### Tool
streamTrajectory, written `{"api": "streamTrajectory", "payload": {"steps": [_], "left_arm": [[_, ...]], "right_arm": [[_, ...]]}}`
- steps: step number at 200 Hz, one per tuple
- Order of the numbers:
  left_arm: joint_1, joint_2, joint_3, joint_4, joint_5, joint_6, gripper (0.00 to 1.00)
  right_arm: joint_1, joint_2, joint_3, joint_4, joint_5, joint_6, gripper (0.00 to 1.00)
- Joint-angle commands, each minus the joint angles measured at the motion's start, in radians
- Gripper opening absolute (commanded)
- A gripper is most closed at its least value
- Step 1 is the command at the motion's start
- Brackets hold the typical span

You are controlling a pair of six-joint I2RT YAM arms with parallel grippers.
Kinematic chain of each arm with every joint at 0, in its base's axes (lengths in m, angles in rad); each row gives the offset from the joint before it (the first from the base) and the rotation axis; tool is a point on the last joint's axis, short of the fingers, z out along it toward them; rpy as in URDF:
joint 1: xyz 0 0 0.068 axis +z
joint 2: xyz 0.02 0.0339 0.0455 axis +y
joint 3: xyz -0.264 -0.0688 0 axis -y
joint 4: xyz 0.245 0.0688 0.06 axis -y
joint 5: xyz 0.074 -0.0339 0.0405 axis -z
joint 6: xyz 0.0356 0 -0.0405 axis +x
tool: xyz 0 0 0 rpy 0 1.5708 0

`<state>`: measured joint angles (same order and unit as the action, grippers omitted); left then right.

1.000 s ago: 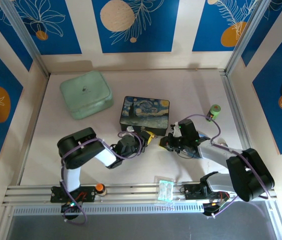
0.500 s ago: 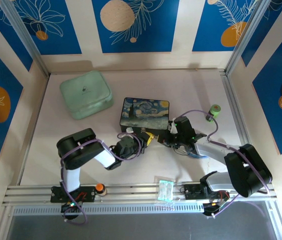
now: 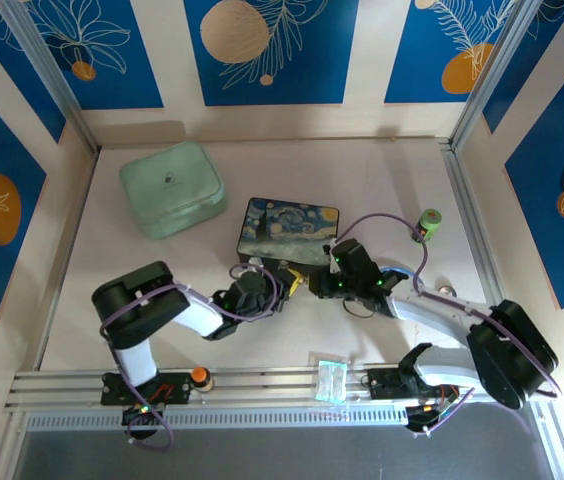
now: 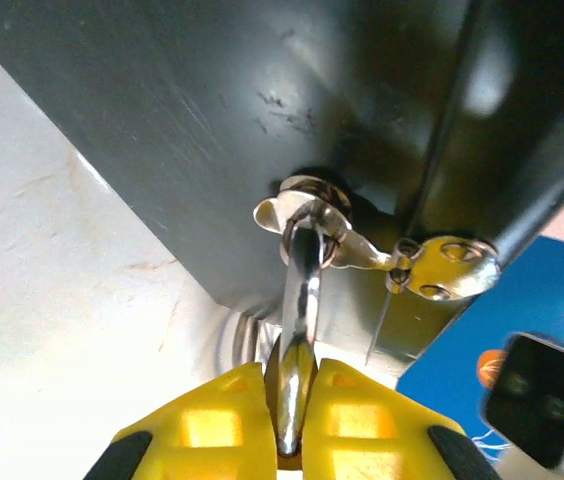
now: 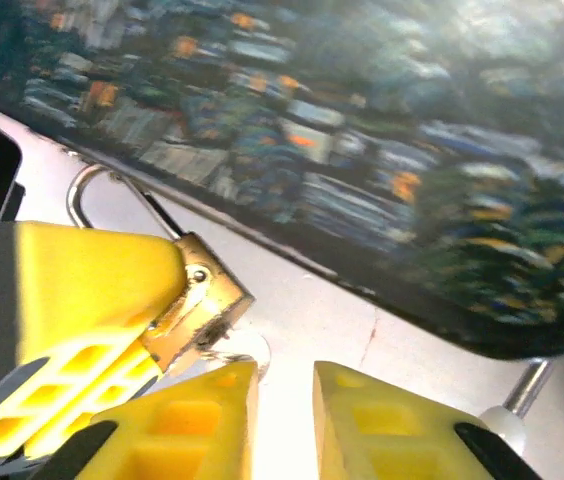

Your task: Unlock the padlock with the key

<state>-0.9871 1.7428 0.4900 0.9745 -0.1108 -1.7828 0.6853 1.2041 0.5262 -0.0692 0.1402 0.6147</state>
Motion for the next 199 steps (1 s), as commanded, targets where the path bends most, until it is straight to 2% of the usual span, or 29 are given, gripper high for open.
{"api": "streamTrajectory", "payload": {"steps": [1, 21, 38, 48, 55, 81, 109, 142, 199], "left_arm": [[0.024, -0.102, 0.034, -0.286, 0.072, 0.116, 0.0], [0.051, -0.187, 0.077, -0.495, 0.084, 0.218, 0.0], [0.077, -0.221, 0.09, -0.552, 0.113, 0.279, 0.0], [0.092, -0.224, 0.108, -0.589, 0.142, 0.31, 0.0], [0.098, -0.22, 0.121, -0.61, 0.16, 0.327, 0.0], [0.105, -0.194, 0.135, -0.615, 0.2, 0.338, 0.0], [0.105, -0.182, 0.119, -0.565, 0.203, 0.309, 0.0], [0.108, -0.176, 0.121, -0.552, 0.227, 0.299, 0.0], [0.112, -0.171, 0.098, -0.504, 0.239, 0.277, 0.0]], "right_arm": [[0.028, -0.064, -0.028, 0.039, 0.145, -0.163, 0.99], [0.012, -0.105, -0.015, 0.012, 0.129, -0.188, 0.99], [0.021, -0.133, -0.043, 0.068, 0.076, -0.294, 1.0], [0.023, -0.15, -0.079, 0.132, 0.02, -0.352, 0.79], [0.022, -0.16, -0.107, 0.178, -0.006, -0.361, 0.71], [0.031, -0.178, -0.161, 0.25, -0.054, -0.361, 0.7], [0.099, -0.166, -0.168, 0.253, 0.016, -0.419, 0.65], [0.198, -0.112, -0.208, 0.402, 0.148, -0.519, 0.6], [0.233, 0.11, -0.141, 0.495, 0.164, -0.603, 0.52]]}}
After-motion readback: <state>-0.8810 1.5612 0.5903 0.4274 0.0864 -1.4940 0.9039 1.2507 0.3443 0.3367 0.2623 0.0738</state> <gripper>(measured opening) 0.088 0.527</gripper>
